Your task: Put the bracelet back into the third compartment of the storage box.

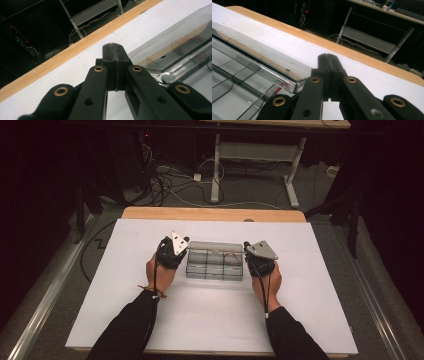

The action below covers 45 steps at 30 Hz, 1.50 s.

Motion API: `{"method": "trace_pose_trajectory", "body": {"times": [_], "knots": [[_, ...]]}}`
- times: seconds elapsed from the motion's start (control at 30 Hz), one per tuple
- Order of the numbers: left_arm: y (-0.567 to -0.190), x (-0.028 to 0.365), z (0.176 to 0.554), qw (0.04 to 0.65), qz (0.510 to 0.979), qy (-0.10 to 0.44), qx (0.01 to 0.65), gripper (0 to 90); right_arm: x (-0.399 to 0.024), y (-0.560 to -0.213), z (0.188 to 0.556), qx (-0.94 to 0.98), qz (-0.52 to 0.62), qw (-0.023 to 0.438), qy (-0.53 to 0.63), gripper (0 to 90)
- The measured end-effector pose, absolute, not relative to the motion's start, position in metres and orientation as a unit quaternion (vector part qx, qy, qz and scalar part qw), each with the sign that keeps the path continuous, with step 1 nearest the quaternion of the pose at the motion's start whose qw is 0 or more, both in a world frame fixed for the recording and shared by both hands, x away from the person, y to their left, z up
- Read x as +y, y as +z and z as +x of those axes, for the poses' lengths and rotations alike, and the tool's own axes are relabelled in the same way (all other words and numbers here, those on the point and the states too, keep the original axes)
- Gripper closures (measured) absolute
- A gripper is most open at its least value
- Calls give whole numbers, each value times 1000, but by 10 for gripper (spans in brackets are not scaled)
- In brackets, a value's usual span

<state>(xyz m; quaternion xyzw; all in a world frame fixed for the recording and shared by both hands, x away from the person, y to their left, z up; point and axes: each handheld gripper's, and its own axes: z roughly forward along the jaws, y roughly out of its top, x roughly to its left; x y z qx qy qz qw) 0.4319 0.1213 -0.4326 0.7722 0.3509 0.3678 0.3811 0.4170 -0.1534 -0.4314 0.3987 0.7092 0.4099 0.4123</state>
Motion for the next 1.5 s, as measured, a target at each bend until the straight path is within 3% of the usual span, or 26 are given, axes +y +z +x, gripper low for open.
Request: {"method": "trace_pose_trajectory", "body": {"times": [1.17,1.5], "knots": [[-447,123,420,375,782,367,338,878,-156,-443,396,715,386,408,416,900],[-448,108,408,377,798,367,294,876,-153,-452,390,735,370,394,410,900]]}}
